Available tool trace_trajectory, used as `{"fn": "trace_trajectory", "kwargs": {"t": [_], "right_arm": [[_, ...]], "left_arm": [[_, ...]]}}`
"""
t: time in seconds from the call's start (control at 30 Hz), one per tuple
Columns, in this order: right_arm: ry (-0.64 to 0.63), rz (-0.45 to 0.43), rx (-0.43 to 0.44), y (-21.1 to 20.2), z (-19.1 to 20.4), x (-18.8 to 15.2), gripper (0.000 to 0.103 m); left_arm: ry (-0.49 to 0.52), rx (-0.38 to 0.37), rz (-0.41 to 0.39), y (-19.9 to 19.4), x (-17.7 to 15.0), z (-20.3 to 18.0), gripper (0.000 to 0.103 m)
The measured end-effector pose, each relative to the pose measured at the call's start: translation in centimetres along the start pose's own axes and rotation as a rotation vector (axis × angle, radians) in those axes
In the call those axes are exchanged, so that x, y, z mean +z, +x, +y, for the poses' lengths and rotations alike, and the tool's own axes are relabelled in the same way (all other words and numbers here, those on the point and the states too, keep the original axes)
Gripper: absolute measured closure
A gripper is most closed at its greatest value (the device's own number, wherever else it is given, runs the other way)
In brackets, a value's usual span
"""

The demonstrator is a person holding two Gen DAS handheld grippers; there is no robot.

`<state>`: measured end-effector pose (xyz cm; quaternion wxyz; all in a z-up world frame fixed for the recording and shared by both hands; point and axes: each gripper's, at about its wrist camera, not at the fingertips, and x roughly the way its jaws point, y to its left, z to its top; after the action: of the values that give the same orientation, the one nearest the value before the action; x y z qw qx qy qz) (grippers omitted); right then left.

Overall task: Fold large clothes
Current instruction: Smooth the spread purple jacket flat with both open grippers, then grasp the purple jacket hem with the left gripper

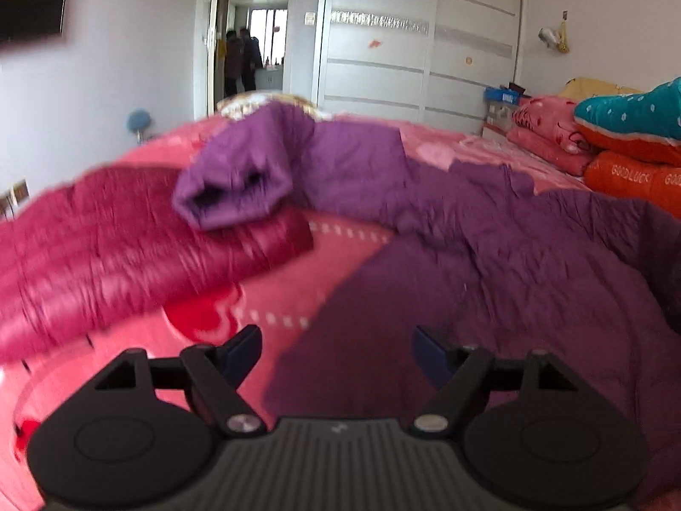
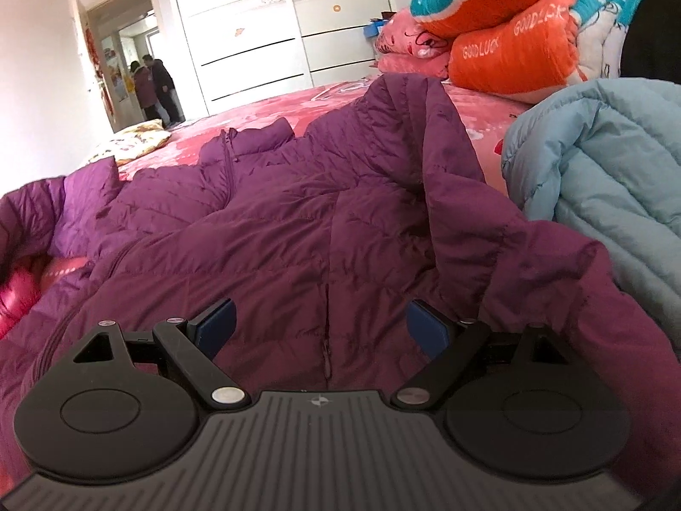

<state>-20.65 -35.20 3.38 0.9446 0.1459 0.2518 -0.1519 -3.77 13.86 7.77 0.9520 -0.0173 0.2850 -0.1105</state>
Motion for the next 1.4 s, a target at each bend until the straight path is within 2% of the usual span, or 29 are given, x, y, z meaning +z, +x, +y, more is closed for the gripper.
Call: {"fn": "trace_trajectory", "kwargs": {"t": [0.27, 0.57, 0.97, 1.13, 1.4], "right_arm": [[-0.023, 0.009, -0.011, -0.8, -0.5, -0.6, 0.0], [-0.053, 0.041, -0.023, -1.8, -0.7, -1.7, 0.0], [-0.001, 0.074, -0.034, -4.3, -1.6, -2.8, 0.0], [0.01, 0.073, -0.02, -5.6, -1.4, -3.2, 0.0], [0.08, 0.092, -0.015, -6.5, -1.9, -3.4, 0.0]], "left_arm": [[-0.047, -0.027, 0.033, 0.6, -2.1, 1.0, 0.025], [-0.07, -0.098, 0.064, 2.3, -3.3, 1.9, 0.024], [-0.109, -0.179, 0.09, 4.1, -3.8, 2.4, 0.021], [-0.071, -0.18, 0.083, 4.0, -3.7, 2.3, 0.021], [0.015, -0.182, 0.027, 2.9, -3.1, 2.0, 0.02]]}}
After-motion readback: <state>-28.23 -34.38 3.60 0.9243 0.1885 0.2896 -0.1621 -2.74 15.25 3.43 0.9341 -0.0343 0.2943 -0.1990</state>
